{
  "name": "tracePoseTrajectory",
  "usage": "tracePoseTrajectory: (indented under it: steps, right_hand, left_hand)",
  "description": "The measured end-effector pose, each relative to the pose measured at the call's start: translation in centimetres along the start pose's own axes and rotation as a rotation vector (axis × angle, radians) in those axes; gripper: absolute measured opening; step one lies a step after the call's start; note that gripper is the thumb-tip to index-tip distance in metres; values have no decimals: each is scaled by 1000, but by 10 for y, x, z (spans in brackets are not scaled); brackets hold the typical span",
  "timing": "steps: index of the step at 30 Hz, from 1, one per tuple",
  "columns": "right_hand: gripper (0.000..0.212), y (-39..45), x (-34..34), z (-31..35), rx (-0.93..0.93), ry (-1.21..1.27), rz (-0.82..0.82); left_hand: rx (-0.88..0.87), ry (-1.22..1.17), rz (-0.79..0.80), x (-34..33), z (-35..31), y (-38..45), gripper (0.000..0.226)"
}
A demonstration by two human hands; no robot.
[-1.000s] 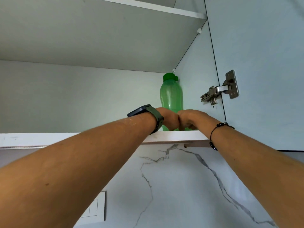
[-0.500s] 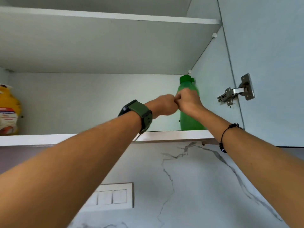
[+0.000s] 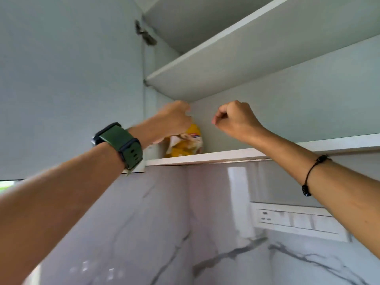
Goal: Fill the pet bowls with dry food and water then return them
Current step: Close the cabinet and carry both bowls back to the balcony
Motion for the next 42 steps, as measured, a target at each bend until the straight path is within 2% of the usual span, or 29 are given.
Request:
tracePoseTrajectory:
  steps: [7,17,20,22,25,27,28,31,35,38,42]
  right_hand:
    - [21,-3,-84,106,181,239,132]
    - [18,-27,-146,243,465,448,219]
    - [21,-39,-151,278,626,478,171]
    - [28,-49,-154,299,776,489,113]
    - [34,-60,-164,324,1019,358,103]
    - [38,-63,-175,333,1146,151,92]
    - [39,-62,-180,334,1189,53,65]
    - [35,-58,-184,328,1287,-100,-44]
    - [17,-57,-168,321,1391,-20,-238]
    - [20,-61,-146,299,1457,70,-332]
    - [26,-64,-109,249,1459,9,-373]
  left_hand:
    - [220,255,-202,119,95,-41,51]
    - [266,521,-408,211,134,-93,47]
    - [314,496,-474,226,141,-105,45]
    - [400,375,-538,235,149,-106,43]
    - [530,175,-483,240,156,-105,31]
    - [564,45,-468,242,160,-102,20]
    - [561,32,-473,243,163,-100,24]
    - [602,-109,-507,245,165,-99,18]
    - [498,-73,-525,241,154,-99,21]
    - [385,-135,-524,236,137,-100,3]
    - [202,-171,-472,222,103,-92,37]
Point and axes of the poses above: each hand's wrist, its own y-axis towards the middle knuckle, its own x-axis out of the back of the hand, z = x × y, the point moved 1 cm from there along y, towards the middle knuckle, and after that the axes turned 1 degree about x, right-handed, at the moved point
